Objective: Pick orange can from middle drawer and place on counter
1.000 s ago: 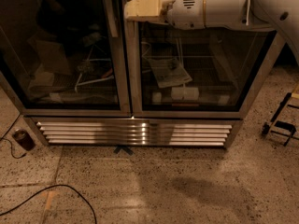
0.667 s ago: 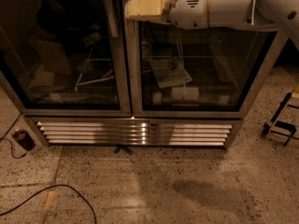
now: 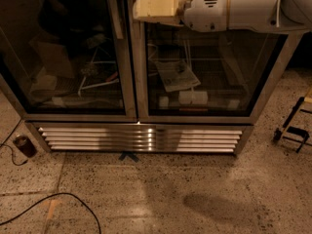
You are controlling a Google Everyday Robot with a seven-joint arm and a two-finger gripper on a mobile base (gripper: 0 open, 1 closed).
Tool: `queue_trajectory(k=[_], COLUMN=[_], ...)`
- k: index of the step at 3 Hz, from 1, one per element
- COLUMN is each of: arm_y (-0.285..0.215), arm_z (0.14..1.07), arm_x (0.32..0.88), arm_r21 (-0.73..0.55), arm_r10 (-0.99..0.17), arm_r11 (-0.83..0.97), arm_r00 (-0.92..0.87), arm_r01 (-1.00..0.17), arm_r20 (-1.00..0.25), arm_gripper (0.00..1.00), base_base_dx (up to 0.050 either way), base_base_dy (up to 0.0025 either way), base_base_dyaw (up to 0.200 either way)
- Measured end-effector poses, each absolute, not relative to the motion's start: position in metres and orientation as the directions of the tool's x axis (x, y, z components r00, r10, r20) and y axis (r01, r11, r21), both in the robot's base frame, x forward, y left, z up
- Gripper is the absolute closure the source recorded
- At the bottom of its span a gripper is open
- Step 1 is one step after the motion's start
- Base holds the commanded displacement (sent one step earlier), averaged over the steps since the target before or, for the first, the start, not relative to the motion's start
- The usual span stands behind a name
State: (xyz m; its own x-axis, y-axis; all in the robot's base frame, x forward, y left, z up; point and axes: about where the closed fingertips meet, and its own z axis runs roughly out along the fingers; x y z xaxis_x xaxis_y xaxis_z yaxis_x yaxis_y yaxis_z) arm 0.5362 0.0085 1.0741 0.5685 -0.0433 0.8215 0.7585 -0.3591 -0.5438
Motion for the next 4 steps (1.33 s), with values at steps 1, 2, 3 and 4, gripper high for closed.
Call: queue_trajectory(k=[1,2,3,4], arm_y=[0.005,0.002,-0.003,-0.004], arm_z=[1.080,1.087,1.092,1.092], arm_x=[0.524,0.512,0.500,0.496], arm_r21=[-0.545,-0.546,-0.551,-0.550], arm_r10=[-0.035,-0.026,-0.018,-0.009], arm_r11=[-0.355,-0.352,-0.354,-0.367], arm_r00=[0.572,0.575,0.584,0.588], arm_r01=[0.759,0.760,0.756,0.750], arm_r20=[0.819,0.817,0.812,0.809], arm_gripper=[1.00,1.00,1.00,1.00], base_base_dx=[0.000,0.000,0.000,0.000], base_base_dy=[0.00000,0.00000,0.00000,0.00000], base_base_dyaw=[0.000,0.000,0.000,0.000])
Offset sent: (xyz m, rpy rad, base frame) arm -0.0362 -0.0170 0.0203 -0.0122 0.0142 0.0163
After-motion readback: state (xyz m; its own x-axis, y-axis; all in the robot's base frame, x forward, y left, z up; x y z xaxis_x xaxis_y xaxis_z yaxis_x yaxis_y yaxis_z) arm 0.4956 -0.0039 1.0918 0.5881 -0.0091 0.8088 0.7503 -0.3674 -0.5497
